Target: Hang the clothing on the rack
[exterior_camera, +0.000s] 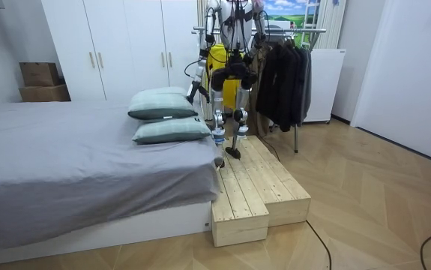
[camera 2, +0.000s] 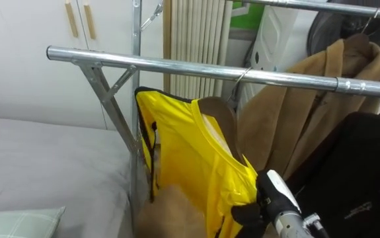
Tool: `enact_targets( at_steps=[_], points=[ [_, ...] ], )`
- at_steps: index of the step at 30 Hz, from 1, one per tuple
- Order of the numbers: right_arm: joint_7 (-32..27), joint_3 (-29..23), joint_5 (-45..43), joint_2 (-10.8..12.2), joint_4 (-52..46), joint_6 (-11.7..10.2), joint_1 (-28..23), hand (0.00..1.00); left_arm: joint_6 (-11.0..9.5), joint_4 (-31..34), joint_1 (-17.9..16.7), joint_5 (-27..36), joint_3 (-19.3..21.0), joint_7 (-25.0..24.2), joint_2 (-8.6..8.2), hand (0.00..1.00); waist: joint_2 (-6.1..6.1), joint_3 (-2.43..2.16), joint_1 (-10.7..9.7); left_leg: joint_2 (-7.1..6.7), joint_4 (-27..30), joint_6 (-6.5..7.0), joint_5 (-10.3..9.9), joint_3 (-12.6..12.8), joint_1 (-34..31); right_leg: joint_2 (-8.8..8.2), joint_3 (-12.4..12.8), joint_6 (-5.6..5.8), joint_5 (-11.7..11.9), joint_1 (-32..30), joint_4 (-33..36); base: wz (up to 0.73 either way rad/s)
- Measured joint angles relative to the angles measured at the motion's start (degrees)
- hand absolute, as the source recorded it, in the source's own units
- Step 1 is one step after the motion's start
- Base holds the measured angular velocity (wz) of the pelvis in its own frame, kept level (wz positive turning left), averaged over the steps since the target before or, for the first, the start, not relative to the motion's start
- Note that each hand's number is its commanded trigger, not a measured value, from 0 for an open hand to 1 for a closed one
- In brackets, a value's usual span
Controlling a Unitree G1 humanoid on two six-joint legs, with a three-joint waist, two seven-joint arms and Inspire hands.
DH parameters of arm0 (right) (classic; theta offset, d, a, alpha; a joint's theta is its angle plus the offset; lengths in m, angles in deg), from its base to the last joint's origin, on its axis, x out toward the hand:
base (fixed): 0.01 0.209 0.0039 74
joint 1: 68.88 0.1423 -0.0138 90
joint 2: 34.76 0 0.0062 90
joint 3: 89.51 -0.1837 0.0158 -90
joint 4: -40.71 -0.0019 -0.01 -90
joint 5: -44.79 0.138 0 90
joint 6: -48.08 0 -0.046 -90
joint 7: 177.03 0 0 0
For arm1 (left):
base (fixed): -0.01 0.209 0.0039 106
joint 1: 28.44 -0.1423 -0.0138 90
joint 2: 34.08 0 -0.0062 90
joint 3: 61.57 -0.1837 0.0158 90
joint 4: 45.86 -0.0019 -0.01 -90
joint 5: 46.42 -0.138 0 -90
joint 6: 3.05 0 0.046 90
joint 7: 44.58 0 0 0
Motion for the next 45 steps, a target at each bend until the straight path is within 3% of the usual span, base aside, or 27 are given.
enact_targets(
  at_steps=[16,28,31,45],
  points=[
    [-0.46,0.07,-0.13,1.24,-1.37,0.27,0.03,0.0,0.0,-0.02,-0.08,0.02,0.17,-0.36,-0.15,0.0,0.12,-0.21,-0.01,0.01,-0.26,-0.11,0.07,0.5,0.49,0.21,0.48,-0.1,-0.07,0.05,0.25,-0.01],
    [0.18,0.09,-0.35,1.7,-5.59,2.99,-0.01,0.0,0.01,-0.01,-0.07,0.02,0.23,-0.35,-0.17,0.0,0.12,-0.19,-0.17,0.11,-0.35,-0.04,0.0,1.16,0.36,0.42,1.08,0.04,0.08,-0.14,0.15,-0.03],
    [0.33,0.2,-0.36,1.64,-9.02,4.55,-0.6,0.0,0.0,0.01,-0.07,0.02,0.22,-0.35,-0.17,0.0,0.04,-0.24,-0.37,0.1,-0.36,-0.05,0.0,1.29,-0.18,0.46,1.18,0.04,0.09,-0.85,0.3,-0.02],
    [-1.3,0.04,2.36,0.25,-12.23,5.18,-0.77,0.0,0.05,-0.08,-0.07,0.39,-0.04,-0.35,-0.17,0.0,0.11,-0.2,-1.71,0.13,-0.24,-0.26,-0.09,1.3,0.19,0.6,1.13,-0.1,-0.26,-0.74,1.1,0.0]
  ],
)
